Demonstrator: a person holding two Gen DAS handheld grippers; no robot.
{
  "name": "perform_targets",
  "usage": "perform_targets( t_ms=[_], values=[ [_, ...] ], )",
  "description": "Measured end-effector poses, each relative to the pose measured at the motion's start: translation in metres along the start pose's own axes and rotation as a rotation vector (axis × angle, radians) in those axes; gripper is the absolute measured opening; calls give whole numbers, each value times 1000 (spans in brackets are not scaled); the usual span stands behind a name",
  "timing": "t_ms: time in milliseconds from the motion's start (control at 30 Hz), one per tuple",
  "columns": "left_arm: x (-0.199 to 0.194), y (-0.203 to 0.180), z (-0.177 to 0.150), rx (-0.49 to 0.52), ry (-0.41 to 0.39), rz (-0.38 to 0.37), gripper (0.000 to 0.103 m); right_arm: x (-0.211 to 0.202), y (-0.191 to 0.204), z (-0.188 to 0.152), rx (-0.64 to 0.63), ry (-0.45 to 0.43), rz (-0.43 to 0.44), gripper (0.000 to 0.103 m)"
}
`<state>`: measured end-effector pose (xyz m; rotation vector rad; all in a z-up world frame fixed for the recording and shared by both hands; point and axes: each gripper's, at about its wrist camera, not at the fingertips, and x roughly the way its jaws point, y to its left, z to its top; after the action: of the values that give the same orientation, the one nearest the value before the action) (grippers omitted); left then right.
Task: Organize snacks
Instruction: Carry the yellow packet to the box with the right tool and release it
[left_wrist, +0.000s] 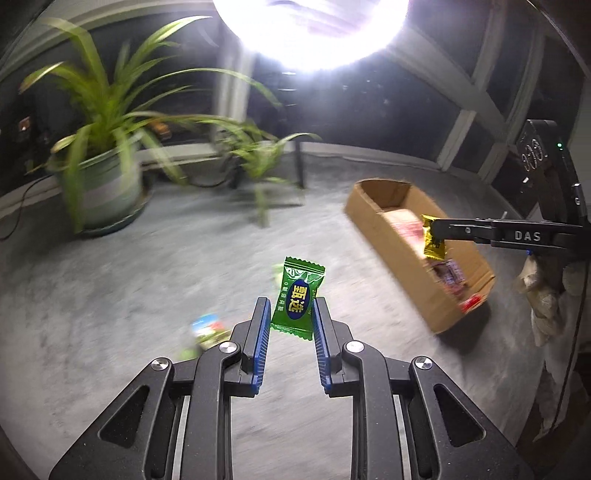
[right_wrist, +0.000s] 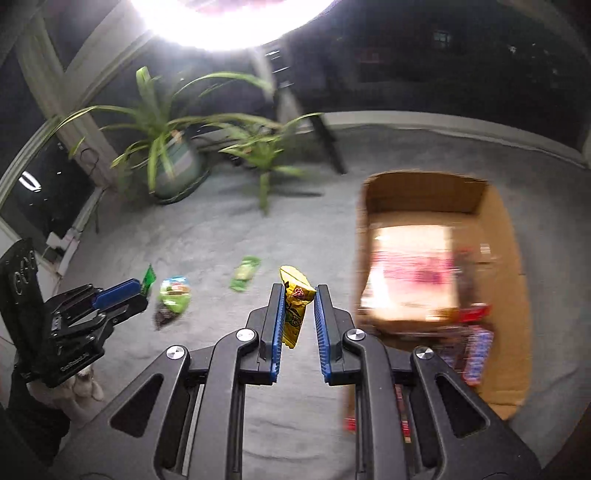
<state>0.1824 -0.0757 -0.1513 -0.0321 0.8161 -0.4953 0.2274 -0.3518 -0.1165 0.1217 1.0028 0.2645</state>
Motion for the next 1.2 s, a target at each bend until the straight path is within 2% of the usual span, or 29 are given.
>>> perform_targets(
  t_ms=[200, 400, 600, 800, 933, 967, 1200],
  values=[
    [23, -56, 14, 34, 0, -76, 21, -19, -51, -3, 24, -10, -54, 16],
    [48, -112, 25, 66, 11, -139, 21, -28, -84, -6, 21, -16, -95, 16],
    [67, -153, 29, 80, 43, -170, 21, -31, -107, -10, 35, -13, -86, 16],
    [83, -174, 34, 84, 61, -163, 21, -32, -121, -13, 37, -12, -63, 17],
    [91, -182, 36, 74, 80, -143, 24, -37, -127, -12, 44, -26, -51, 35],
    [92, -183, 37, 67, 83, -133, 26, -39, -128, -13, 47, -31, -48, 36],
    [80, -178, 36, 43, 61, -97, 26, -49, -123, -14, 56, -55, -4, 36]
  ],
)
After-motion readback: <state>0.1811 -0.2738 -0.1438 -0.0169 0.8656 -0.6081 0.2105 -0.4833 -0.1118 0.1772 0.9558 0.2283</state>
